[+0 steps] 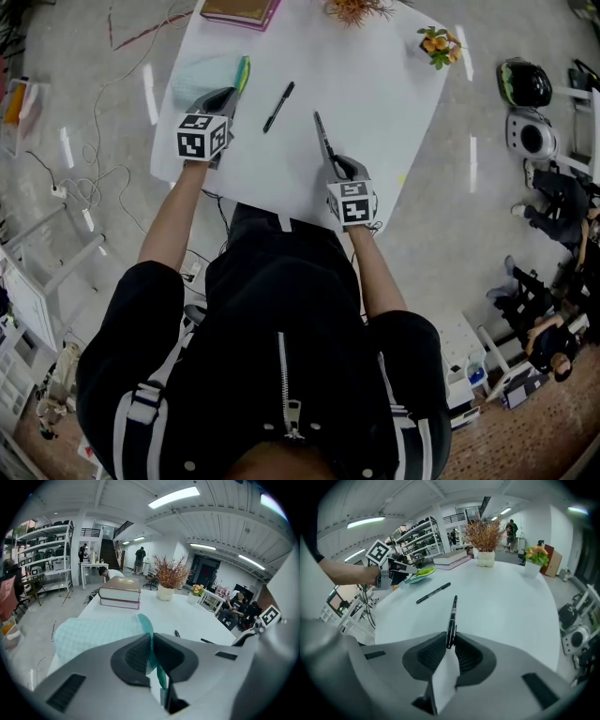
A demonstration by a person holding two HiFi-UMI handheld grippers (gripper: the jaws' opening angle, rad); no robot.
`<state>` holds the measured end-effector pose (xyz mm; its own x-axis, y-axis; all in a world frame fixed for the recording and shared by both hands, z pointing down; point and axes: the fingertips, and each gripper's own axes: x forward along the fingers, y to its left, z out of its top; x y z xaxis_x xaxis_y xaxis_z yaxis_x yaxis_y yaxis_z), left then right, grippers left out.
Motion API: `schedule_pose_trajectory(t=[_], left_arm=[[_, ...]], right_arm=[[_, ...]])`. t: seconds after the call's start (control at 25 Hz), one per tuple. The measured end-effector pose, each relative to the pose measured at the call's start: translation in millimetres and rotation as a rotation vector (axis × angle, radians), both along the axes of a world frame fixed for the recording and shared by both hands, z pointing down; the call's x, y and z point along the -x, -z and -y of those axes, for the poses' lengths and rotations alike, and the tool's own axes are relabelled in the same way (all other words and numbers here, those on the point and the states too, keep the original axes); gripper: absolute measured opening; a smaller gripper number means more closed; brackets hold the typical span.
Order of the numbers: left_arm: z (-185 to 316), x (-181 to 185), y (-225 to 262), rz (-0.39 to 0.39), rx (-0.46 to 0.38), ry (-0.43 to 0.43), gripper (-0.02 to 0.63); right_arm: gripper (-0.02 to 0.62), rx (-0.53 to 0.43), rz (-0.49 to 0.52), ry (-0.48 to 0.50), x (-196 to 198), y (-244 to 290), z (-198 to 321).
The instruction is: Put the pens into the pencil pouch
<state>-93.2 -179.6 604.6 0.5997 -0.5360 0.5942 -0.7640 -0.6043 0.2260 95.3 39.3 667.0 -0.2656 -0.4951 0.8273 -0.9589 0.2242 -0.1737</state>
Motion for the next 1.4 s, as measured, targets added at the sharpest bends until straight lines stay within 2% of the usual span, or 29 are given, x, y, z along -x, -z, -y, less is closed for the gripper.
schedule_pose_trajectory(t=[0.24, 0.64, 1.04, 1.4], left_arm=[[-4, 0, 4, -0.005, -0.004, -0.005, 0.038], [-7, 4, 10, -0.014, 0.002, -0.055, 0.038], [-7, 6, 15, -0.021, 0.008, -0.085, 0.038], [-7, 6, 19, -0.014, 0.006, -0.132, 0.037]], right_arm=[[0.067, -0.082, -0.006, 0.087, -4, 31, 33], [0.067, -0.156, -0.012, 0.369, 21, 63, 89], [0.067, -0.14, -0.001, 0.625, 60, 70, 138], [0.067, -0.092, 0.021, 0.76, 94, 63, 166]])
